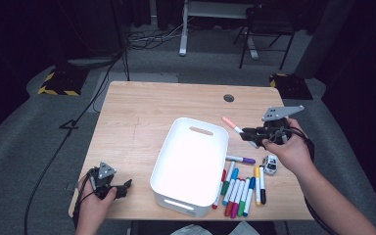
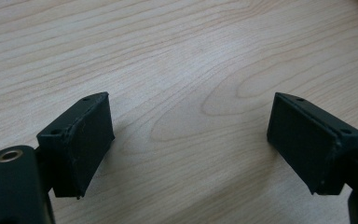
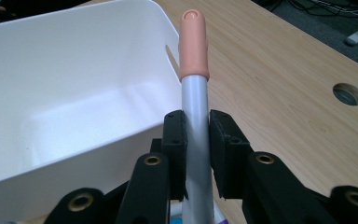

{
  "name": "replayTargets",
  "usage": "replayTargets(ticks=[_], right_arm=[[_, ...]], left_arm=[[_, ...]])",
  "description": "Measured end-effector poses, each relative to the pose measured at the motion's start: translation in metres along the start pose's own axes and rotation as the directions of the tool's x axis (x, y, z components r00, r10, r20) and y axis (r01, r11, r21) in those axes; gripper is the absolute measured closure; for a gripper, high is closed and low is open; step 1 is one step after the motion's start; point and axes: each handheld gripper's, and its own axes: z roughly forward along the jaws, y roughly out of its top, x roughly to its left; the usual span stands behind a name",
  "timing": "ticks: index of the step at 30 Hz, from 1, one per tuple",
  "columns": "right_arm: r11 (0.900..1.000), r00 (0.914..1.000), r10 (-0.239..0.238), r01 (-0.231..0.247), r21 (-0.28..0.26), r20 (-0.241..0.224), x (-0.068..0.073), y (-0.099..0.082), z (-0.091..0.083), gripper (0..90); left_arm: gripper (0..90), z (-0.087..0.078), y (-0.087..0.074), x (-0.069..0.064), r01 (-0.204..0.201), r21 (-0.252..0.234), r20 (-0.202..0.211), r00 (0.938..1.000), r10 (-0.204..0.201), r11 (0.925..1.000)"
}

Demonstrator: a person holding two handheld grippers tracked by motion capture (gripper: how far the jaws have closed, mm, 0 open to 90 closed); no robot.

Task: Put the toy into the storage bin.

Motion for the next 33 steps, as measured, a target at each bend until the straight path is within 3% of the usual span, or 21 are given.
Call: replayTargets(ticks=[14, 20, 33], right_arm=[[0.9957, 0.9949, -0.086, 0.087, 0.030, -0.054, 0.032, 0.038, 0.023, 76.6], [0.9927, 0.9897, -0.111, 0.115, 0.037, -0.090, 0.048, 0.052, 0.045, 76.6], [0.9869, 0.9840, -0.143, 0.150, 0.059, -0.106, 0.055, 0.053, 0.072, 76.6]], left_arm=[[14.7, 0.000, 0.000, 0.000, -0.002, -0.003, -0.003, 1.0000, 0.002, 1.0000], [14.7, 0.000, 0.000, 0.000, -0.005, 0.002, 0.000, 1.0000, 0.005, 1.0000], [14.7, 0.001, 0.001, 0.000, -0.006, 0.001, -0.006, 1.0000, 0.006, 1.0000]])
